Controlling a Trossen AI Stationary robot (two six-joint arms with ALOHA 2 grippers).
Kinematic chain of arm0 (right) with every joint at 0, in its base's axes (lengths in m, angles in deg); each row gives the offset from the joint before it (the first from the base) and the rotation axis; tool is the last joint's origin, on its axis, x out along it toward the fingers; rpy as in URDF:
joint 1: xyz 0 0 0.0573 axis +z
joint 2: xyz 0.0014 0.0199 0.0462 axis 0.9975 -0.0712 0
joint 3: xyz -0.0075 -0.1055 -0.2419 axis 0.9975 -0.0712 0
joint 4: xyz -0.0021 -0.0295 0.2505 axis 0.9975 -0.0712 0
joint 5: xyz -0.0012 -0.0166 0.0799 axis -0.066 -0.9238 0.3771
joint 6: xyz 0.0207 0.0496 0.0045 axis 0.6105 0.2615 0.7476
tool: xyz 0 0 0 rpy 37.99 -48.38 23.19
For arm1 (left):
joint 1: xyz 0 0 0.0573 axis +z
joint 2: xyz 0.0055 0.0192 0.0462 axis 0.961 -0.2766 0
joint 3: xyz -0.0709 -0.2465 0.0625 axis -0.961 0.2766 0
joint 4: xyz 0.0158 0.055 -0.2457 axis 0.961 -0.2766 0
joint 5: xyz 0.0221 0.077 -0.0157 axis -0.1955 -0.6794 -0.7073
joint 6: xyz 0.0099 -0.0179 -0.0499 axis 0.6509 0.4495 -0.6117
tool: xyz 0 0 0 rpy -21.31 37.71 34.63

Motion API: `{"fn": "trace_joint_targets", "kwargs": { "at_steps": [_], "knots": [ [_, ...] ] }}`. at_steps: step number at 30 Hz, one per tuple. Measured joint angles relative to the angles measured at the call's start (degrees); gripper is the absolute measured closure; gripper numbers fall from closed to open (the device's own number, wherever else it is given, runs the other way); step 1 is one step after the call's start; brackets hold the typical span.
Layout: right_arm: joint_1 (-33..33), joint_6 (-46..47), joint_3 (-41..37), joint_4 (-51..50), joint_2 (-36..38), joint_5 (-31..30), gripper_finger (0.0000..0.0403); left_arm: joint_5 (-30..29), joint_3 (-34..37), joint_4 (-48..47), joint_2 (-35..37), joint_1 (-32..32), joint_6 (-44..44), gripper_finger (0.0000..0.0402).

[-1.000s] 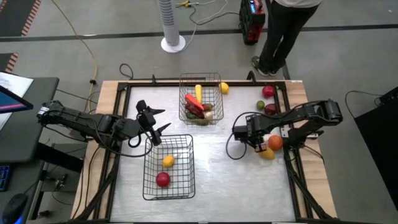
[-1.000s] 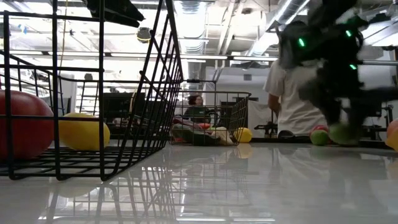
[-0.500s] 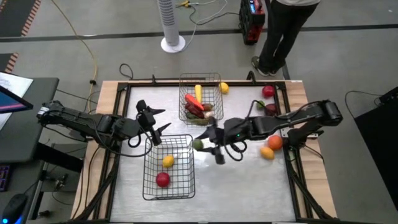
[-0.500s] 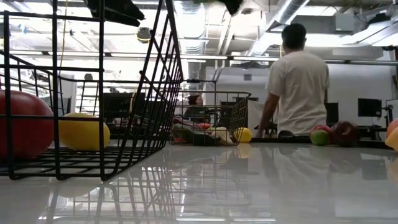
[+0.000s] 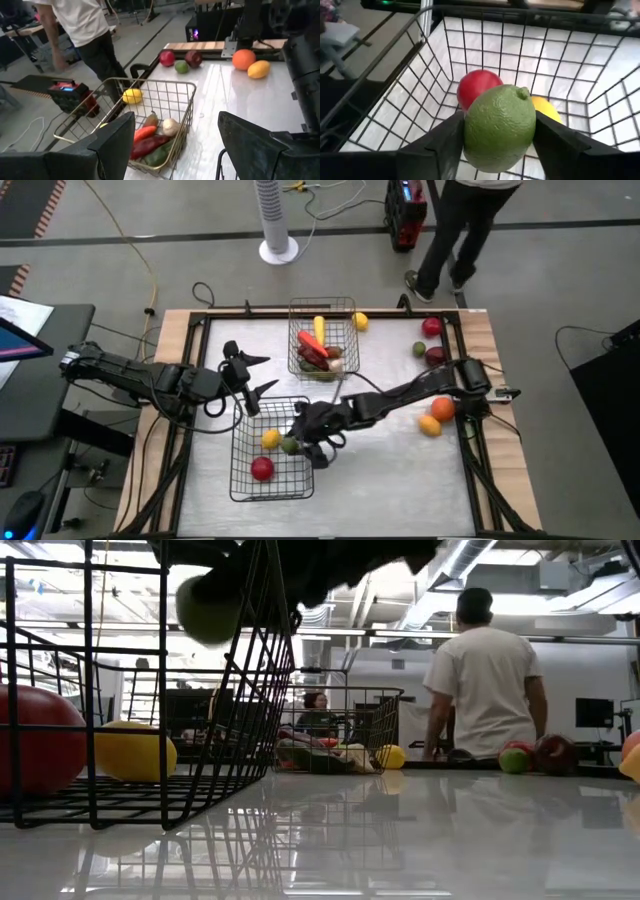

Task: Sort produce into baskets
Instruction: Put the bottom lime into the black wire basket, then put the bottom lemon into the black wire basket

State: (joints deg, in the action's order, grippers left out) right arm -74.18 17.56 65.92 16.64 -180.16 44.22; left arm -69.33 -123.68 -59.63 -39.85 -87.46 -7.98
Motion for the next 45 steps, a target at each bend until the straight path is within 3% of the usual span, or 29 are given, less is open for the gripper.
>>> {"fn": "trace_joint_targets", "kwargs": {
  "at_steps": [5,9,13,21,25,29,34,38,45],
  "knots": [
    [-1.2,0.0,6.5,-10.4,-1.9,4.6,0.0093,0.0,0.0,-0.5,0.0,0.0,0.0,0.0127],
    [-1.7,0.0,7.6,-15.1,-1.1,4.0,0.0055,0.0,0.0,-0.6,0.0,0.0,-0.1,0.0127],
    [-1.9,-0.2,7.8,-19.1,2.5,0.9,0.0043,-0.1,0.0,-0.8,0.0,0.0,-0.2,0.0127],
    [-2.0,6.8,6.7,-54.5,10.7,-9.5,0.0054,-0.1,0.0,-4.1,0.0,0.0,-1.7,0.0127],
    [-2.1,16.2,-0.7,-67.9,12.7,-11.0,0.0059,-0.1,0.0,-4.3,0.0,0.0,-1.8,0.0127],
    [-2.9,23.7,-11.3,-74.7,14.8,-8.9,0.0067,0.0,0.0,-4.6,0.0,0.0,-2.7,0.0127],
    [-4.6,31.2,-22.7,-76.5,15.3,-1.4,0.0076,0.4,0.0,-4.6,0.0,0.0,-2.6,0.0127],
    [-5.5,34.3,-28.1,-76.3,15.2,-0.8,0.0076,0.4,0.0,-4.6,0.0,0.0,-2.3,0.0127],
    [-4.0,31.6,-32.2,-76.0,15.2,0.6,0.0079,0.4,0.0,-5.1,0.0,0.0,-2.1,0.0127]
  ]
}}
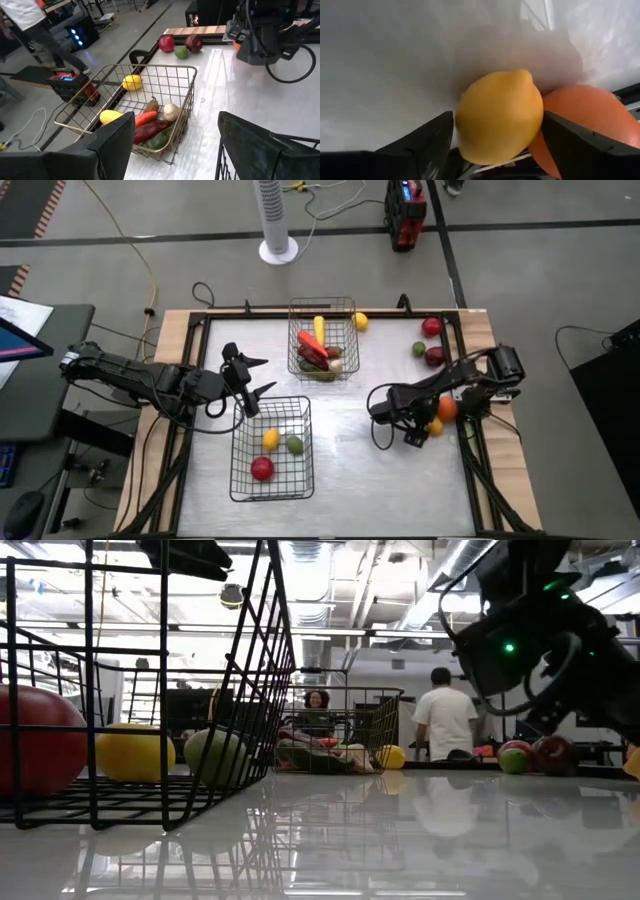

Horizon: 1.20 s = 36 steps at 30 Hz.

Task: Sort produce into baskets
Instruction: Put the bottom lemon into the black wire basket

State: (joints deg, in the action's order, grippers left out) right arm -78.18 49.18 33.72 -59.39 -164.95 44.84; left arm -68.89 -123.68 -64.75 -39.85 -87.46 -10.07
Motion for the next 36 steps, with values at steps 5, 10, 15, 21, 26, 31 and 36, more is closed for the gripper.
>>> {"fn": "trace_joint_targets", "kwargs": {
  "at_steps": [5,10,15,21,26,31,36],
  "knots": [
    [1.8,-0.8,-0.6,-0.1,0.0,-1.0,0.0113,0.0,0.0,0.0,0.0,0.0,0.5,0.0127],
    [2.0,-0.4,1.8,0.6,0.0,-0.7,0.0161,0.0,0.0,0.0,0.0,0.0,0.9,0.0127],
    [2.8,-0.9,12.1,1.2,0.0,-0.1,0.0165,0.0,0.0,0.0,0.0,0.0,1.5,0.0127],
    [5.5,-7.2,29.0,14.9,0.0,-1.3,0.0151,0.0,0.0,0.0,0.0,0.0,2.0,0.0127],
    [7.6,-18.7,35.2,42.0,0.0,-5.1,0.0150,0.0,0.0,0.1,0.0,0.0,1.6,0.0127],
    [7.6,-27.3,35.3,60.8,-2.3,-5.8,0.0148,1.5,0.0,0.1,0.0,0.0,0.7,0.0127],
    [5.8,-29.2,35.2,62.3,-6.6,-5.7,0.0138,3.6,0.0,0.1,0.0,0.0,1.2,0.0127]
  ]
}}
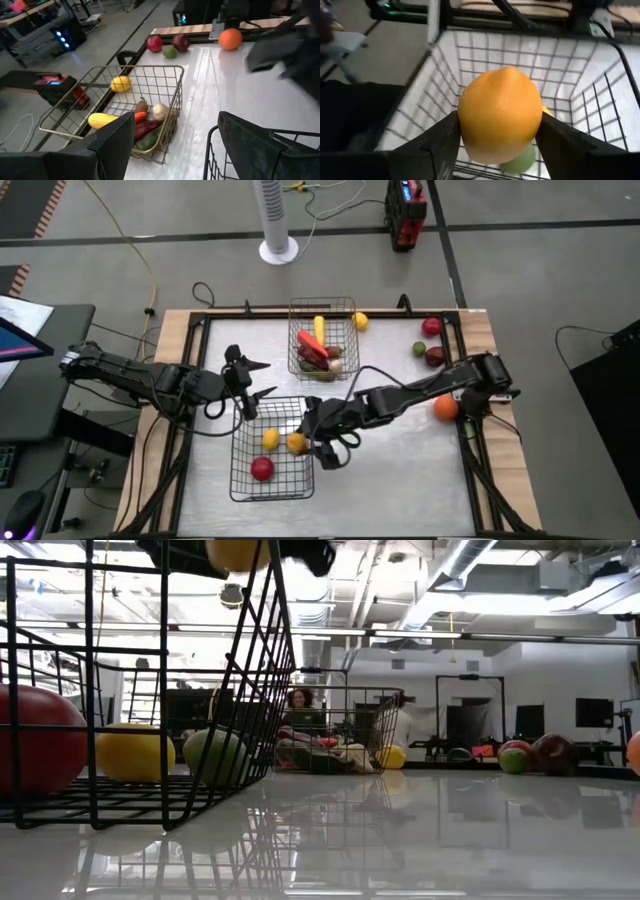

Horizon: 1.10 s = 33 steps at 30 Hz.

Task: Sort produce into baskets
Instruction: Put the bottom lemon into the black wire basket, then put the lime into the black wire basket

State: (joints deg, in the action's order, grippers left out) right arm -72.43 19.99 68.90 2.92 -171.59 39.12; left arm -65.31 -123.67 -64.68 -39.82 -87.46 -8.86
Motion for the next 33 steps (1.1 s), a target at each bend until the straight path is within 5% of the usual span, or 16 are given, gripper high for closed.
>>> {"fn": "trace_joint_targets", "kwargs": {
  "at_steps": [14,22,26,33],
  "knots": [
    [-6.1,-0.5,0.1,-17.5,5.1,2.8,0.0041,0.0,0.0,-0.6,0.0,0.0,-0.5,0.0127],
    [-12.6,3.0,-1.3,-54.9,11.5,-13.6,0.0054,0.0,0.0,-0.6,0.0,0.0,-0.8,0.0127],
    [-17.7,7.9,-7.0,-58.9,13.6,-19.6,0.0069,0.0,0.0,-0.6,0.0,0.0,-0.8,0.0127],
    [-31.8,7.5,-17.6,-56.1,15.7,-19.9,0.0077,-0.1,0.0,-1.0,0.0,0.0,-0.8,0.0127]
  ]
}}
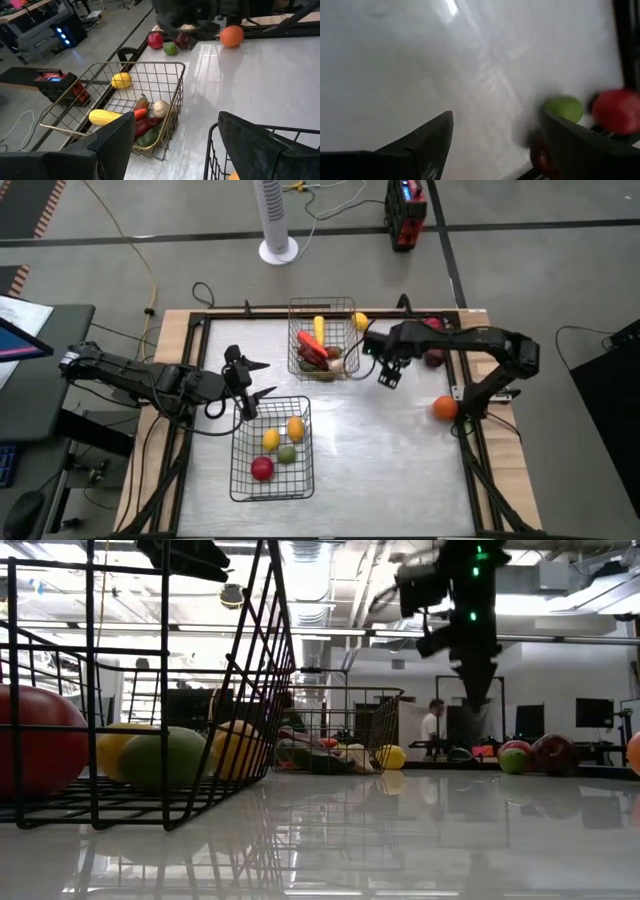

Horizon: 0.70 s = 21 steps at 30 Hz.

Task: Sort produce into baskets
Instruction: Put the lime into the black wire basket

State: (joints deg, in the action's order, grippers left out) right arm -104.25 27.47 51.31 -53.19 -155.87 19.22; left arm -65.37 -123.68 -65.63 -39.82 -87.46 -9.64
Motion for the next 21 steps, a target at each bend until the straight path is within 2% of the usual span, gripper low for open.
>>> {"fn": "trace_joint_targets", "kwargs": {
  "at_steps": [6,11,16,21],
  "knots": [
    [-13.7,1.9,-6.2,4.9,0.1,-1.3,0.0077,0.0,0.0,-0.5,0.0,0.0,0.1,0.0127],
    [-22.7,3.5,-7.7,7.8,-0.6,-1.7,0.0077,0.0,0.0,-0.4,0.0,0.0,0.2,0.0127],
    [-26.9,1.6,-7.7,10.3,-2.2,-1.6,0.0077,0.0,0.0,-0.4,0.0,0.0,0.2,0.0127],
    [-27.2,0.6,-7.7,11.0,-6.6,-1.0,0.0077,-0.1,0.0,-0.9,0.0,0.0,0.2,0.0127]
  ]
}}
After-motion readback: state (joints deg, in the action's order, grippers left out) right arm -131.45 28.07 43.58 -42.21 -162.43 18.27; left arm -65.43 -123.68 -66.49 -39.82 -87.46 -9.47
